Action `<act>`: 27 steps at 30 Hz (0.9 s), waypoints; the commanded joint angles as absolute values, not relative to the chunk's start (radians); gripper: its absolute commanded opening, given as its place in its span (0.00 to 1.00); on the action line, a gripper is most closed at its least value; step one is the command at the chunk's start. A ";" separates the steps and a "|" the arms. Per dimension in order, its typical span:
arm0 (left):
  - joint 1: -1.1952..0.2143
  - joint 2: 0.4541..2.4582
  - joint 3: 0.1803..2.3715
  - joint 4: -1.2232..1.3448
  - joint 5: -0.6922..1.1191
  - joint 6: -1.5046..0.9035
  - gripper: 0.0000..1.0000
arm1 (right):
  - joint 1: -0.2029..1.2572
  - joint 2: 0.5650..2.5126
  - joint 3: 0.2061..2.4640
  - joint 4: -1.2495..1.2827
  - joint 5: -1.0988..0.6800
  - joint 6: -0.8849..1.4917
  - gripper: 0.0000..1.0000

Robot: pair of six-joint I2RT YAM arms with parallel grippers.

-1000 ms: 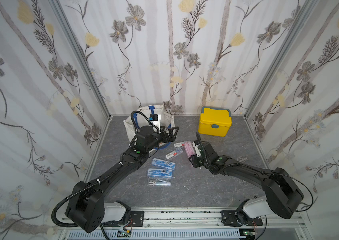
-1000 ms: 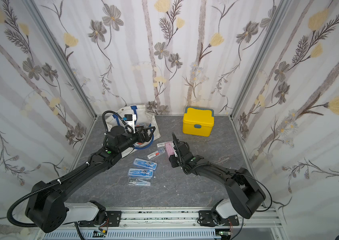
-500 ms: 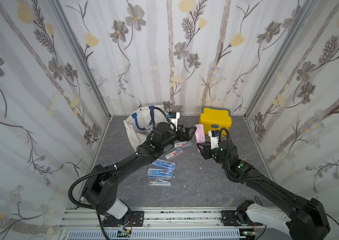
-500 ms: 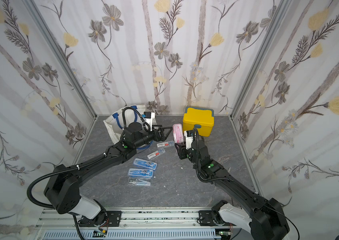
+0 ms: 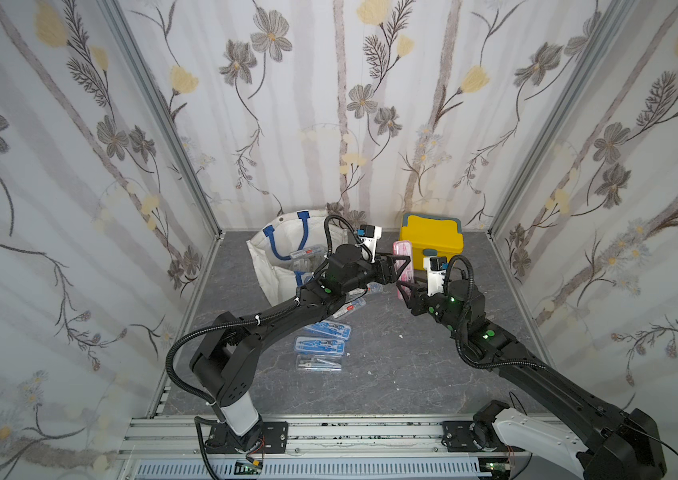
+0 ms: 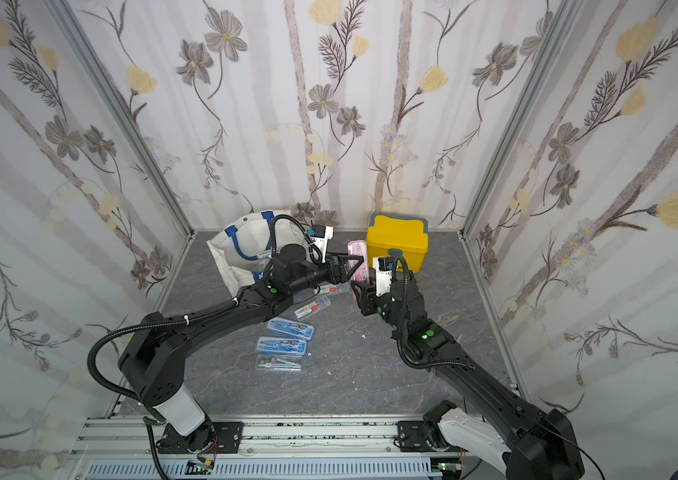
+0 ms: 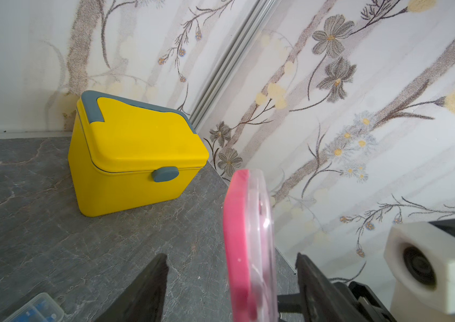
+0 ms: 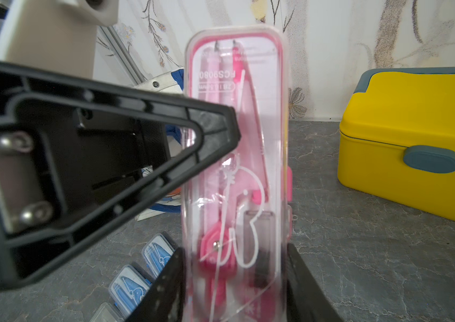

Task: Put the compass set into the canvas bag
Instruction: Pick up the compass set at the center of the board.

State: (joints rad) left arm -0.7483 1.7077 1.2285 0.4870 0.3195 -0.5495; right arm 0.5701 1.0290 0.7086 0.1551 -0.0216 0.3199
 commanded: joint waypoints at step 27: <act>-0.738 1.765 1.247 0.663 0.380 -0.630 0.15 | 0.568 1.029 0.718 0.243 0.010 0.300 0.81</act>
